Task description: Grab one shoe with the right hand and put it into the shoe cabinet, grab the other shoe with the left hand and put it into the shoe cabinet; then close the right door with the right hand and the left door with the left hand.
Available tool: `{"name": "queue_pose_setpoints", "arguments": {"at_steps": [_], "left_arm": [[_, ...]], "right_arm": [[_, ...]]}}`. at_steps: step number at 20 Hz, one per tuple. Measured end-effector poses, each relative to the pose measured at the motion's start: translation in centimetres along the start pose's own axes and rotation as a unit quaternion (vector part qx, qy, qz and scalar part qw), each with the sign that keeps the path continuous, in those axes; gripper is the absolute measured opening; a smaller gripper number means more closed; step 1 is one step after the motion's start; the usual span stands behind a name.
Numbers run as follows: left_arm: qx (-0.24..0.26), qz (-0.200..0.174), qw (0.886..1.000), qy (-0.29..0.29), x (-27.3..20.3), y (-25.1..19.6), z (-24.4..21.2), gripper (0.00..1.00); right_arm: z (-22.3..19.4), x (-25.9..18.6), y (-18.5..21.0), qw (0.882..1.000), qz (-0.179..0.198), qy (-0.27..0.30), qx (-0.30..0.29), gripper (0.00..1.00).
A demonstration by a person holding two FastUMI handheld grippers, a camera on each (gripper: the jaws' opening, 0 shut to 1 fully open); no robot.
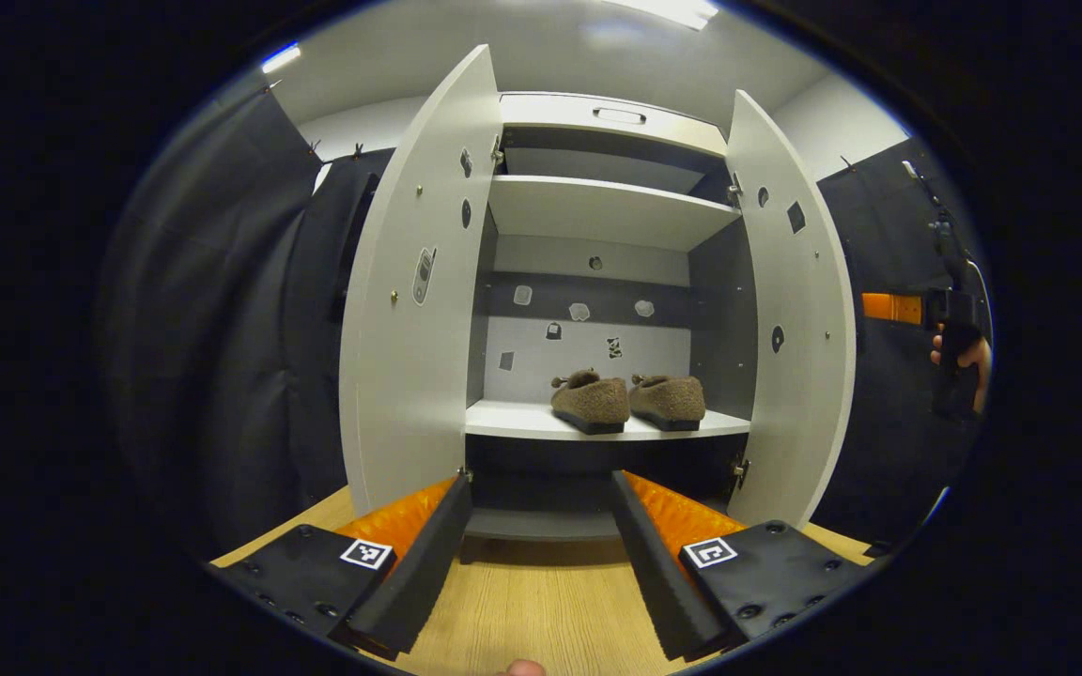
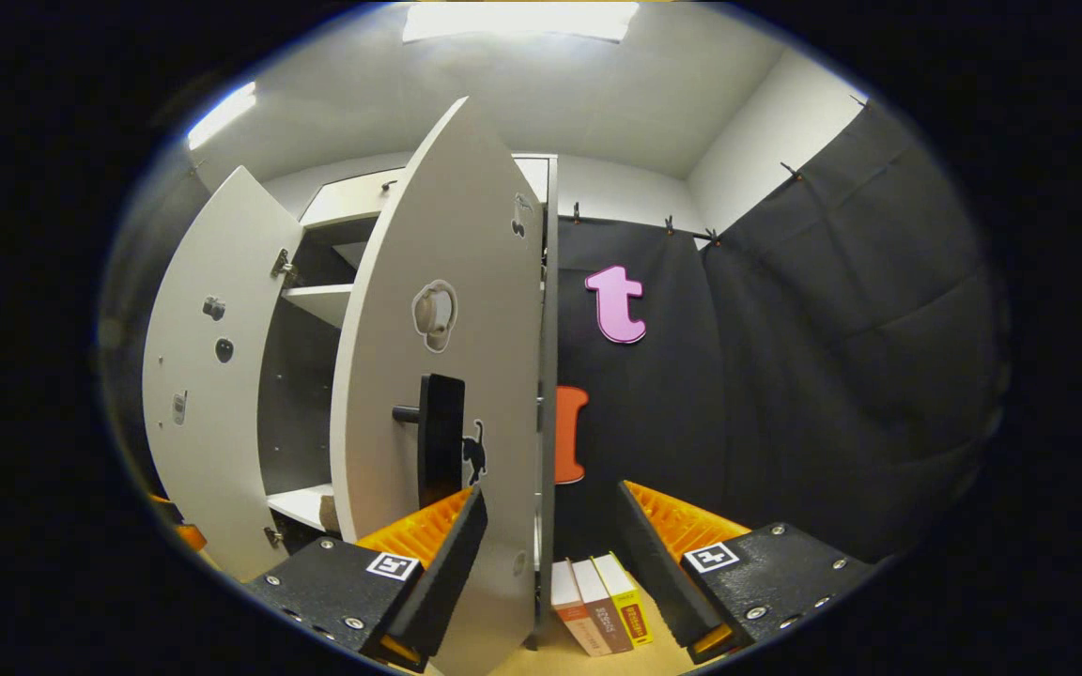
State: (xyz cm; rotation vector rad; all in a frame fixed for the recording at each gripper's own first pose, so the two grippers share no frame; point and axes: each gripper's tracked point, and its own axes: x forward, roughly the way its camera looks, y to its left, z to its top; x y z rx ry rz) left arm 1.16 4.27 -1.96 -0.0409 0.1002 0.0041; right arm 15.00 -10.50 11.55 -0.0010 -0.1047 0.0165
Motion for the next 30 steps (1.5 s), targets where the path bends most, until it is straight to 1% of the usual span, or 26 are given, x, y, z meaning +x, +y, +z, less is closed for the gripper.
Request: {"name": "queue_pose_setpoints", "arguments": {"at_steps": [5,8,14,15,16,17,18,19,21,22,23,24,26,27,28,30], "left_arm": [[-0.001,0.014,1.0,0.0,-0.4,1.4,0.0,0.97],[-0.001,0.028,1.0,-0.003,-0.8,2.4,0.0,0.97],[0.0,0.04,0.999,-0.008,-1.3,3.5,0.3,0.97],[0.001,0.041,0.999,-0.008,-1.3,3.6,0.3,0.97],[0.001,0.042,0.999,-0.008,-1.3,3.7,0.4,0.99],[0.001,0.043,0.999,-0.008,-1.4,3.7,0.4,0.97],[0.001,0.043,0.999,-0.008,-1.5,3.8,0.3,0.97],[0.002,0.044,0.999,-0.009,-1.6,3.9,0.4,0.99],[0.002,0.045,0.999,-0.009,-1.6,4.0,0.5,0.99],[0.003,0.045,0.999,-0.009,-1.6,4.1,0.5,0.96],[0.004,0.046,0.999,-0.01,-1.6,4.2,0.6,0.96],[0.004,0.047,0.999,-0.01,-1.6,4.3,0.6,0.99],[0.0,0.049,0.999,-0.011,-1.6,4.4,0.7,0.97],[-0.004,0.05,0.999,-0.012,-1.6,4.5,0.8,0.99],[-0.006,0.052,0.999,-0.012,-1.5,4.8,0.9,0.97],[-0.011,0.054,0.998,-0.017,-1.5,5.0,1.3,0.97]], "right_arm": [[-0.7,1.7,4.4,0.999,0.042,0.001,0.018,0.88],[-1.0,2.6,6.9,0.998,0.062,0.001,0.028,0.91],[-2.9,4.3,10.8,0.994,0.1,0.027,0.045,0.92],[-3.1,4.5,11.2,0.993,0.101,0.028,0.047,0.92],[-3.3,4.8,11.3,0.993,0.1,0.03,0.047,0.92],[-3.6,5.1,11.2,0.994,0.097,0.032,0.045,0.92],[-3.9,5.3,11.2,0.994,0.093,0.034,0.045,0.92],[-4.0,5.6,11.5,0.994,0.093,0.036,0.046,0.92],[-4.1,6.4,12.1,0.994,0.093,0.036,0.048,0.91],[-4.2,6.8,12.3,0.994,0.093,0.037,0.047,0.91],[-4.4,7.1,12.6,0.994,0.094,0.039,0.045,0.91],[-4.5,7.5,13.0,0.994,0.093,0.042,0.044,0.91],[-4.8,8.4,13.6,0.994,0.089,0.047,0.037,0.91],[-4.7,8.9,14.0,0.995,0.087,0.048,0.031,0.91],[-4.8,9.2,14.3,0.995,0.086,0.049,0.025,0.91],[-5.1,10.0,14.8,0.995,0.083,0.054,0.016,0.91]]}}
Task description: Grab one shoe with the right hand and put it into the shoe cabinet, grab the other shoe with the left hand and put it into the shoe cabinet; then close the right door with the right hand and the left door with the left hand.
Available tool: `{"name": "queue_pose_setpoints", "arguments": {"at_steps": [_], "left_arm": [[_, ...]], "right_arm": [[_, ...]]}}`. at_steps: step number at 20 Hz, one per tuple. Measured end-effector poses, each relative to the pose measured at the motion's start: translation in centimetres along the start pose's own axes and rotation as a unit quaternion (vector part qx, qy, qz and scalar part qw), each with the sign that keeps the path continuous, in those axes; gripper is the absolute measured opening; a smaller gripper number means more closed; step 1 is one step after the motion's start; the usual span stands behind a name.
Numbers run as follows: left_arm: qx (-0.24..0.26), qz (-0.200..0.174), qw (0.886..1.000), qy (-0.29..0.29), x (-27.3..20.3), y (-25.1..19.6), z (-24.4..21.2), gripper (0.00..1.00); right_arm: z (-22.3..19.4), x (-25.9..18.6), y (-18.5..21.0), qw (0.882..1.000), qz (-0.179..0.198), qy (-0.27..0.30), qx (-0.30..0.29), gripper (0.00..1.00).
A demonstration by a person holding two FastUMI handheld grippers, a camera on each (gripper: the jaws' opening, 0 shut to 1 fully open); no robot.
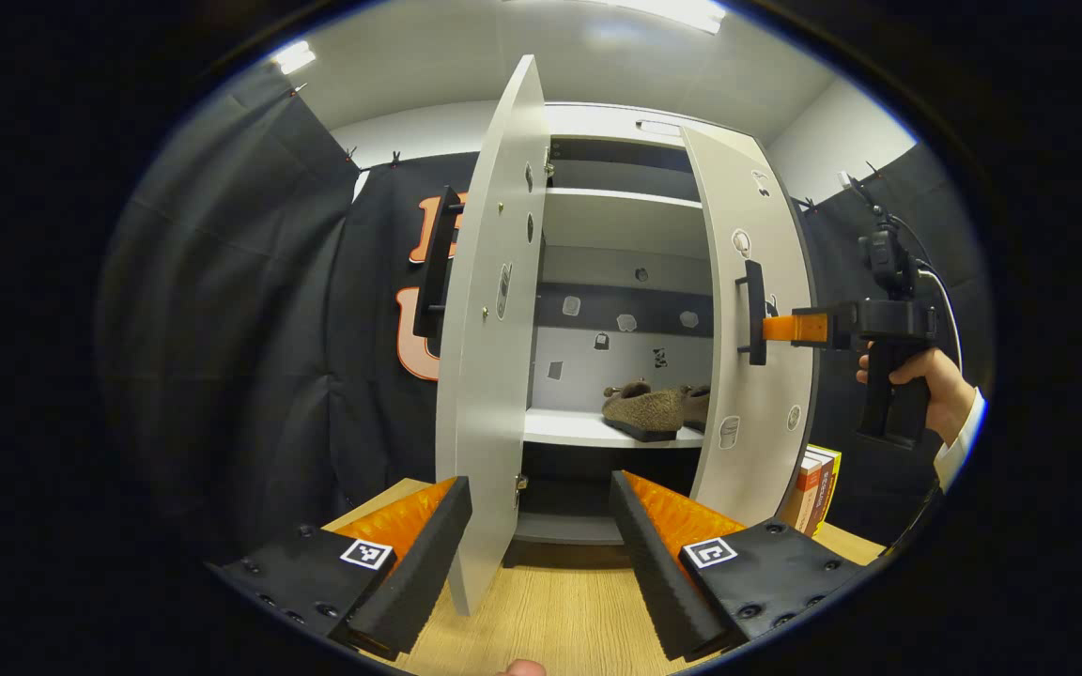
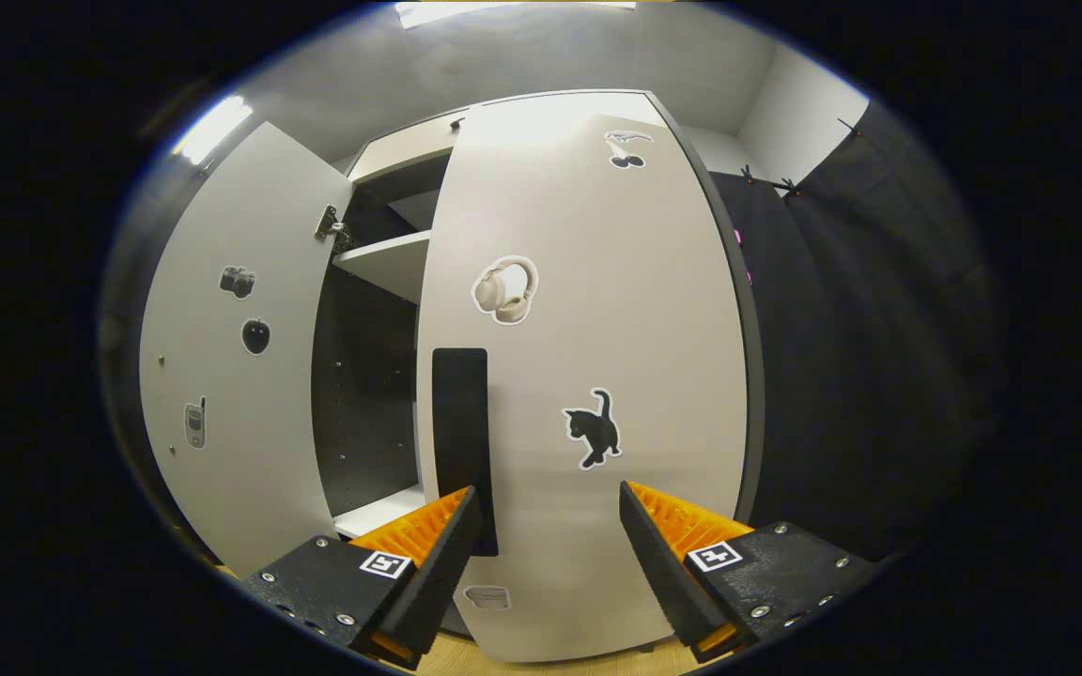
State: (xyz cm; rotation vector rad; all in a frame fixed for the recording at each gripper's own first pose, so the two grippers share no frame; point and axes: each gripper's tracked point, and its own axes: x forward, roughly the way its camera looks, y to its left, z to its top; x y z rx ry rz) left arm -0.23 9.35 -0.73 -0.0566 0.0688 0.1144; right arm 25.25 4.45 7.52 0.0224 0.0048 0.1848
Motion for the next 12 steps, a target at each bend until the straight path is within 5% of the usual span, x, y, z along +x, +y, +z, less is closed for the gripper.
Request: {"name": "queue_pose_setpoints", "arguments": {"at_steps": [12], "left_arm": [[-0.002,0.035,0.999,-0.01,-0.2,3.7,1.7,0.99]], "right_arm": [[-0.8,2.5,1.2,1.0,-0.012,-0.001,-0.003,0.91]]}}
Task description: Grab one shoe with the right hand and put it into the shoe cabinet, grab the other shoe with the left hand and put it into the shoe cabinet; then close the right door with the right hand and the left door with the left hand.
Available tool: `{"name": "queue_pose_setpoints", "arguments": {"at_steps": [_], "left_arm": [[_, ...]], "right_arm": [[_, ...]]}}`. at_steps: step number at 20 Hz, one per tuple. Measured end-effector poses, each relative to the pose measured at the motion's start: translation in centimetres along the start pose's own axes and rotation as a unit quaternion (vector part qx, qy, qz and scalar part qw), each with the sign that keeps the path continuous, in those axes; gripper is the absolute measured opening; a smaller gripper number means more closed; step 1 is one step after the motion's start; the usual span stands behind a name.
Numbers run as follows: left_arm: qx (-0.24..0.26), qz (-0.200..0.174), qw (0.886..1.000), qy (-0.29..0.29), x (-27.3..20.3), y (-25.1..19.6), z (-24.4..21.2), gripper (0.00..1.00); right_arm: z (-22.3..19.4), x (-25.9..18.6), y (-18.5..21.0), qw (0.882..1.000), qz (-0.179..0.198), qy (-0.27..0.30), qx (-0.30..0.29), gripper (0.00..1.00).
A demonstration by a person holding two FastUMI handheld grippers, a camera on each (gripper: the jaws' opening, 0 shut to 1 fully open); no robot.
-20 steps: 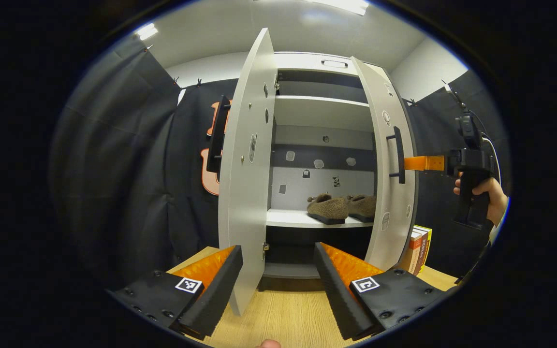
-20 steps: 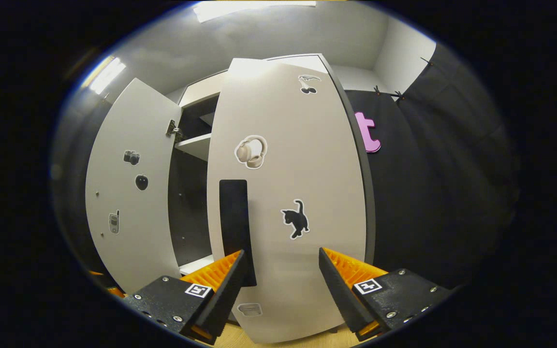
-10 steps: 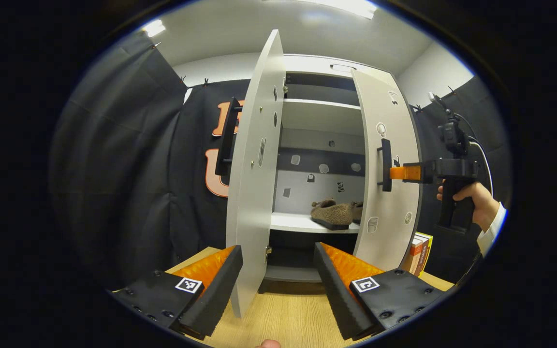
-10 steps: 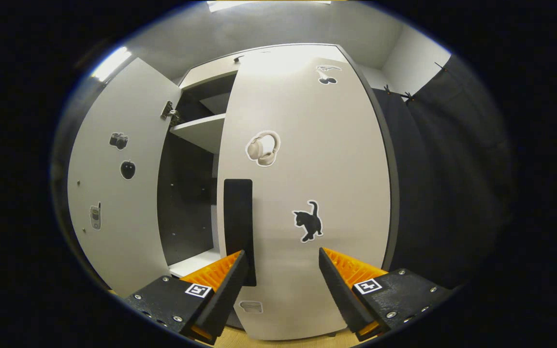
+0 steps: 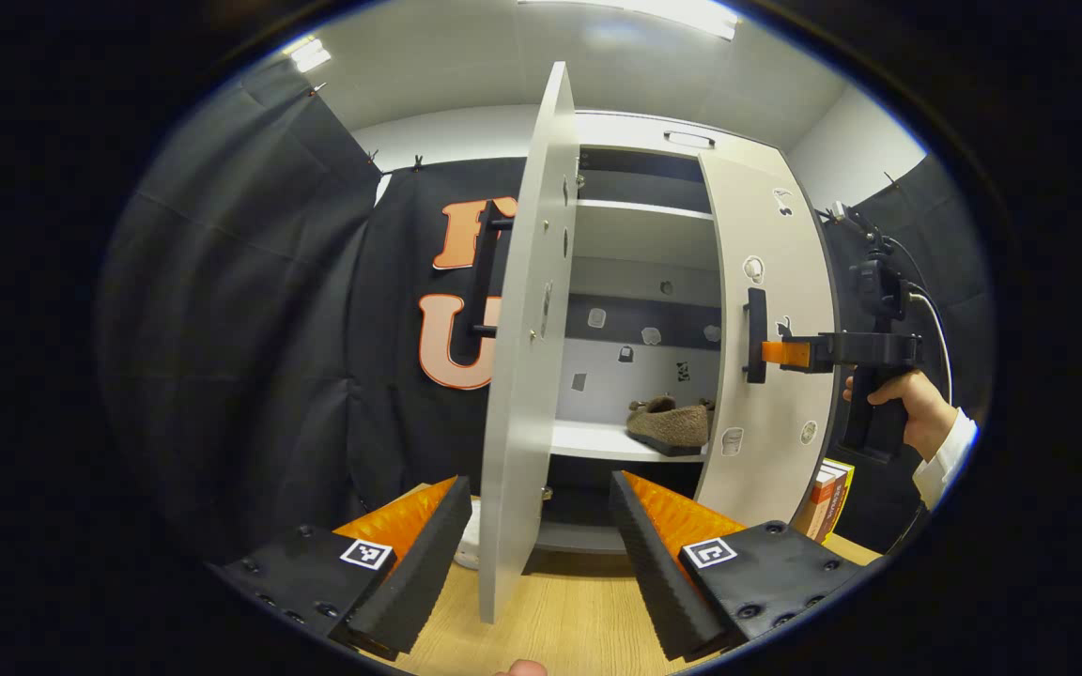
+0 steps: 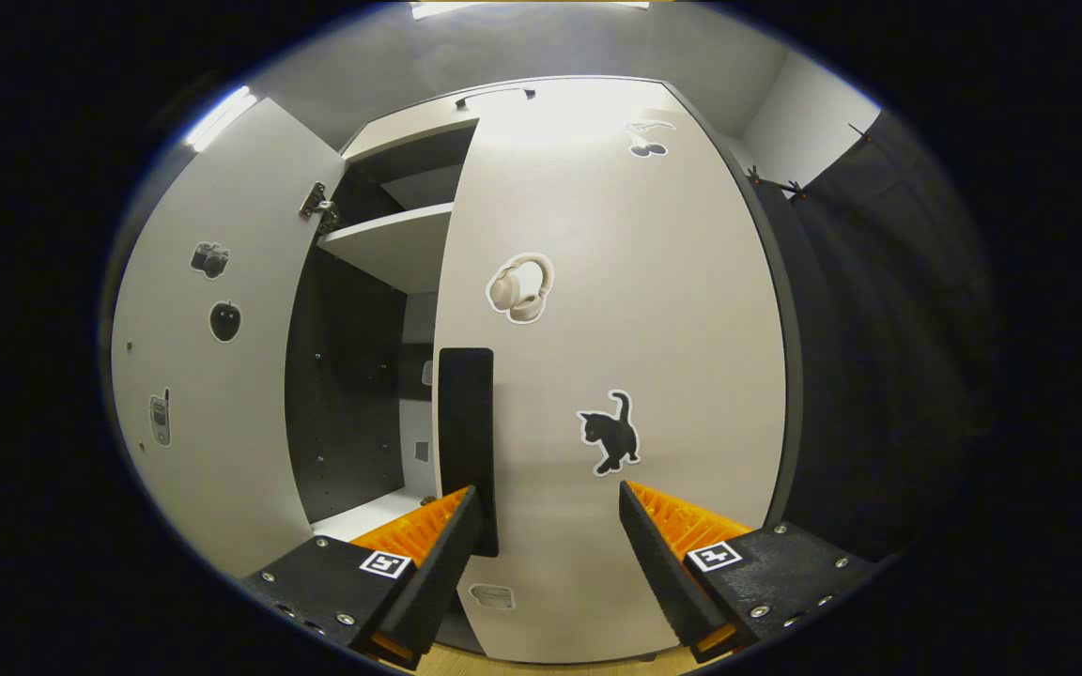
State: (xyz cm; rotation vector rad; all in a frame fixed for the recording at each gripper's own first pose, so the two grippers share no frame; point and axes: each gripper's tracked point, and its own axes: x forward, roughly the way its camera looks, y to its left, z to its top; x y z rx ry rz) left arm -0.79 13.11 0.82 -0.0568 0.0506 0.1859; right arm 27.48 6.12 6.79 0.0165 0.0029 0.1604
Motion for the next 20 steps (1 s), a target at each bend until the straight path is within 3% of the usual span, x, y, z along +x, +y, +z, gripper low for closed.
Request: {"name": "queue_pose_setpoints", "arguments": {"at_steps": [4,8,13,15,20], "left_arm": [[0.008,0.039,0.999,-0.007,0.3,3.5,1.1,0.94],[-0.013,0.091,0.996,-0.01,0.8,7.9,2.6,0.94],[0.006,0.137,0.99,-0.038,3.2,12.8,6.1,0.99],[0.008,0.141,0.989,-0.051,5.1,14.2,8.1,0.99],[0.012,0.098,0.993,-0.065,9.8,12.8,11.0,0.94]], "right_arm": [[0.0,0.1,-0.1,1.0,-0.004,0.001,0.004,0.91],[0.5,-0.7,-1.1,1.0,-0.019,-0.001,0.0,0.92],[1.0,-4.0,-2.3,1.0,-0.021,-0.003,0.006,0.92],[0.8,-5.2,-3.0,1.0,-0.021,0.002,0.0,0.92],[0.6,-8.0,-4.6,0.999,-0.027,0.008,-0.017,0.92]]}}
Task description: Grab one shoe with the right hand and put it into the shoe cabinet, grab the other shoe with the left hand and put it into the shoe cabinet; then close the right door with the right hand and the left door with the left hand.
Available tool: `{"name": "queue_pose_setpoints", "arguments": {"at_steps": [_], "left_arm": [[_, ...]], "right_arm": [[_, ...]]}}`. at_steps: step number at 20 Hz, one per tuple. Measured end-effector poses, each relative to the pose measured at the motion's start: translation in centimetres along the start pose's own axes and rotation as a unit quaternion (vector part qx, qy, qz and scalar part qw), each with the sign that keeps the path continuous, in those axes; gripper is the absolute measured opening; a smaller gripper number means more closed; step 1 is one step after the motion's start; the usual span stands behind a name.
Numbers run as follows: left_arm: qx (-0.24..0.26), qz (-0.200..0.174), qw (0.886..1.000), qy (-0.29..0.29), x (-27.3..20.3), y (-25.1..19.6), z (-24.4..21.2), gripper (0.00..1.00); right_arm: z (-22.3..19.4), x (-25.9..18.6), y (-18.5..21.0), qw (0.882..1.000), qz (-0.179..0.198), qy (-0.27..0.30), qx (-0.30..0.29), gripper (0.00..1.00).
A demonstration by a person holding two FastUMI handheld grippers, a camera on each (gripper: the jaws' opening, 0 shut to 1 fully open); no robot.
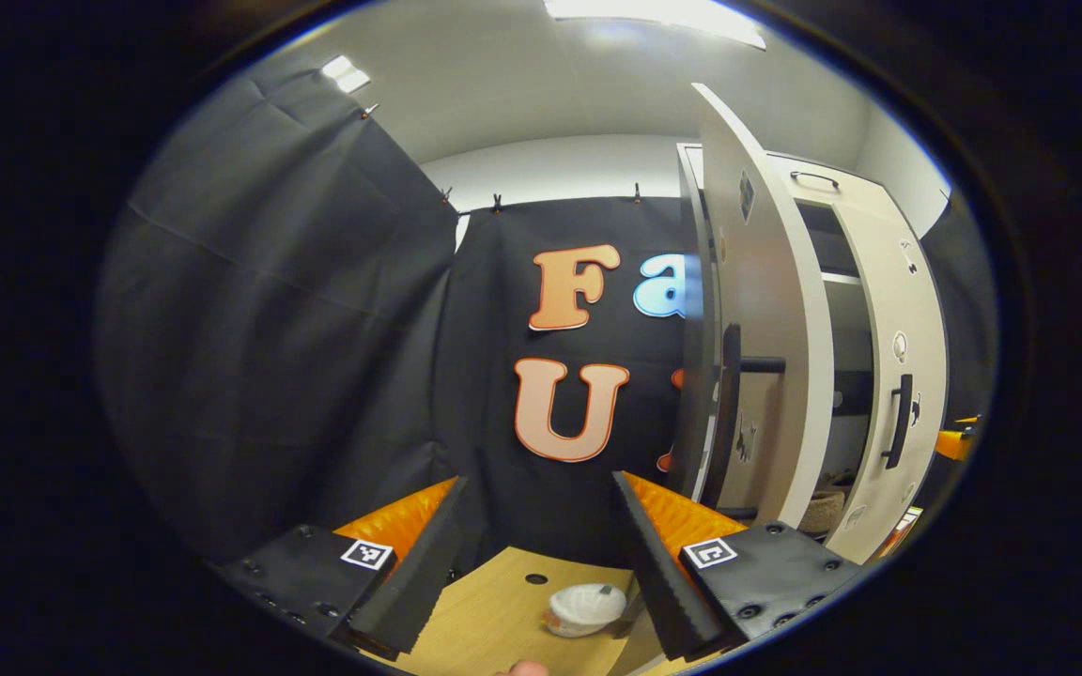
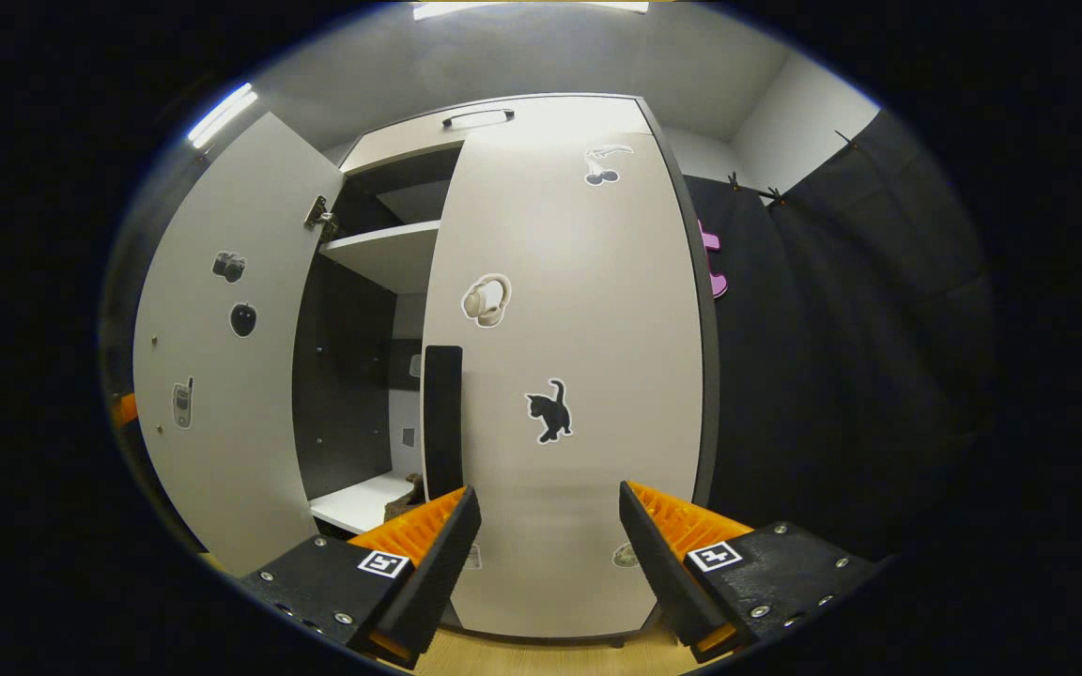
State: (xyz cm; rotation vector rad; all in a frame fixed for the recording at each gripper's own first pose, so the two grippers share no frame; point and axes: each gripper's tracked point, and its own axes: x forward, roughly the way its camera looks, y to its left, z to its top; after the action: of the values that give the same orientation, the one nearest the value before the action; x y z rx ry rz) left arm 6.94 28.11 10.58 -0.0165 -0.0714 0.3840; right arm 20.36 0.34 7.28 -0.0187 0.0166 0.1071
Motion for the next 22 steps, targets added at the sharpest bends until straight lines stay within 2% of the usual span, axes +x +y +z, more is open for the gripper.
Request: {"name": "queue_pose_setpoints", "arguments": {"at_steps": [2,4,9,10,13,17,18,20,22], "left_arm": [[0.008,-0.009,1.0,0.007,0.4,-1.3,-0.2,0.96],[0.023,-0.001,1.0,-0.005,0.4,-1.3,0.3,0.92],[-0.017,-0.027,0.999,0.011,-0.1,-3.0,-0.2,0.92],[-0.017,-0.028,0.999,0.012,-0.3,-3.4,-0.3,0.99],[-0.008,-0.037,0.999,0.01,-1.2,-5.4,-0.1,0.99],[0.0,-0.083,0.996,0.012,-2.1,-10.0,-0.1,0.92],[-0.001,-0.096,0.995,0.015,-2.2,-11.4,-0.3,0.99],[-0.013,-0.117,0.993,0.023,-2.3,-13.9,-0.7,0.92],[-0.021,-0.14,0.989,0.027,-2.1,-16.8,-1.1,0.94]], "right_arm": [[0.0,-0.6,-0.6,1.0,-0.004,0.0,0.001,0.92],[0.2,-0.9,-1.1,1.0,-0.007,-0.002,0.004,0.92],[0.2,-1.0,-1.7,1.0,-0.006,0.0,0.024,0.92],[0.2,-1.0,-1.8,1.0,-0.005,0.0,0.027,0.92],[0.2,-1.1,-2.0,1.0,0.0,-0.001,0.026,0.92],[0.2,-1.2,-2.7,1.0,0.001,0.001,0.024,0.92],[0.3,-1.3,-2.9,1.0,0.001,0.0,0.026,0.92],[0.5,-1.4,-3.5,1.0,-0.003,-0.002,0.03,0.92],[1.0,-1.7,-4.0,0.999,-0.007,-0.007,0.035,0.92]]}}
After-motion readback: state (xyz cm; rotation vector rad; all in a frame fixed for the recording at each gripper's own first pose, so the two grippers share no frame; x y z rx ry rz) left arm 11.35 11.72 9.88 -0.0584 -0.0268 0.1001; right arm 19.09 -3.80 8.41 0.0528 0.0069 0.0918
